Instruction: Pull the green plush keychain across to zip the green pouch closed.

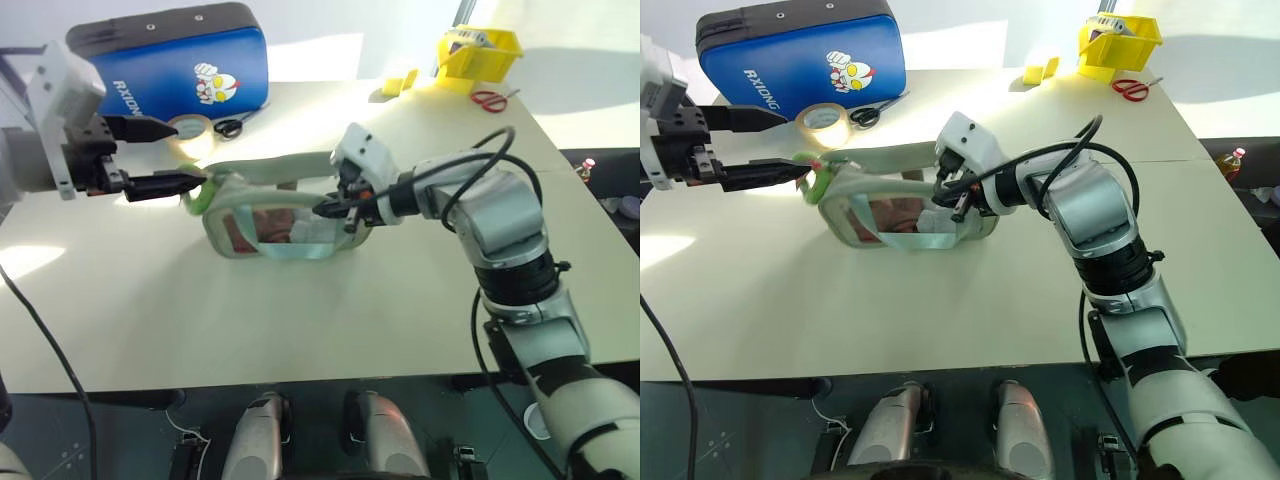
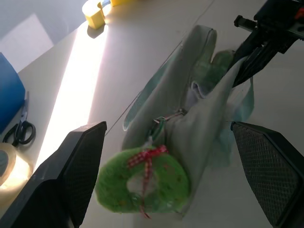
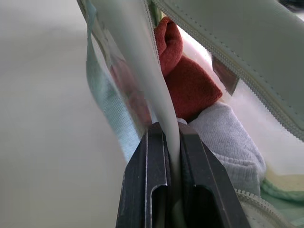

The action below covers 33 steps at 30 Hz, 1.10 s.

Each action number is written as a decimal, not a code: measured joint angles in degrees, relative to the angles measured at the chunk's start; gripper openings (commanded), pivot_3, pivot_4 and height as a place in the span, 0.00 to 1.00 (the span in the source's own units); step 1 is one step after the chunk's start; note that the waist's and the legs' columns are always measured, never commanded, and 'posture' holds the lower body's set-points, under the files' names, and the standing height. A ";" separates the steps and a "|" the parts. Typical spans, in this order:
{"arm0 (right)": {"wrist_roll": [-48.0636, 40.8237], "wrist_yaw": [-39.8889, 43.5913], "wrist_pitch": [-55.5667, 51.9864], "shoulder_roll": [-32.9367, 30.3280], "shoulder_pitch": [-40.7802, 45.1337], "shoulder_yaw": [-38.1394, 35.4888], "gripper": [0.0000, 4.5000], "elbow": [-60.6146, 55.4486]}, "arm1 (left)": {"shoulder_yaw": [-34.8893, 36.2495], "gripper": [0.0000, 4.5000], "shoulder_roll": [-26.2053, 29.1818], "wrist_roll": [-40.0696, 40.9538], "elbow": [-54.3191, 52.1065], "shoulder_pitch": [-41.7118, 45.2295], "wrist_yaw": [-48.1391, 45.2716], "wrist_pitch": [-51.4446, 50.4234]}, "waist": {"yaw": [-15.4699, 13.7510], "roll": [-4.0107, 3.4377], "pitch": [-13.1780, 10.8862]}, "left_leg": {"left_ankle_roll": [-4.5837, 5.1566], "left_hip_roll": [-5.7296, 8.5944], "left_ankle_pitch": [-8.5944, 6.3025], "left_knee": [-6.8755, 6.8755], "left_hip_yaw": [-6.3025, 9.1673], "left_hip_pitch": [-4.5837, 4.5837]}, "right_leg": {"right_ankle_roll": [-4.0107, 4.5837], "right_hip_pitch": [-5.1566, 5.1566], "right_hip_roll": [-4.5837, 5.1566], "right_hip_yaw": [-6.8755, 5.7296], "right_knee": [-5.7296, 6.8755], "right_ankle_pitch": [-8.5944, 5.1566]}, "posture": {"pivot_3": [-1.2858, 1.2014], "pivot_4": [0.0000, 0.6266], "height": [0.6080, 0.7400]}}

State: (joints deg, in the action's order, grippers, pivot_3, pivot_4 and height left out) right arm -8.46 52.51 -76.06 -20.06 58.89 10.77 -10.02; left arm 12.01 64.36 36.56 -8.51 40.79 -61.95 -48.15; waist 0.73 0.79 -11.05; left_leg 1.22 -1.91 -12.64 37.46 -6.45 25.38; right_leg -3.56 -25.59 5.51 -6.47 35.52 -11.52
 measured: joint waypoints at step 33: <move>-9.52 -1.35 20.26 -14.27 -2.91 12.62 0.01 -5.67 | -2.14 1.00 2.25 -1.21 -0.57 -4.28 -2.89 2.70 | -0.07 0.04 0.02 | 0.04 0.02 -0.04 -0.03 0.00 0.01 | 0.11 0.02 0.02 -0.01 -0.14 -0.08 | 0.52 0.24 1.00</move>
State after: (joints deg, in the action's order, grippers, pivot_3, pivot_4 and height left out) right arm -17.98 51.15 -55.80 -34.34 55.98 23.39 -15.69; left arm 9.87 66.61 35.35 -9.08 36.51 -64.84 -45.45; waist 0.66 0.83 -11.03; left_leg 1.27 -1.88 -12.68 37.43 -6.46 25.39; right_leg -3.45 -25.56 5.53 -6.48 35.38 -11.60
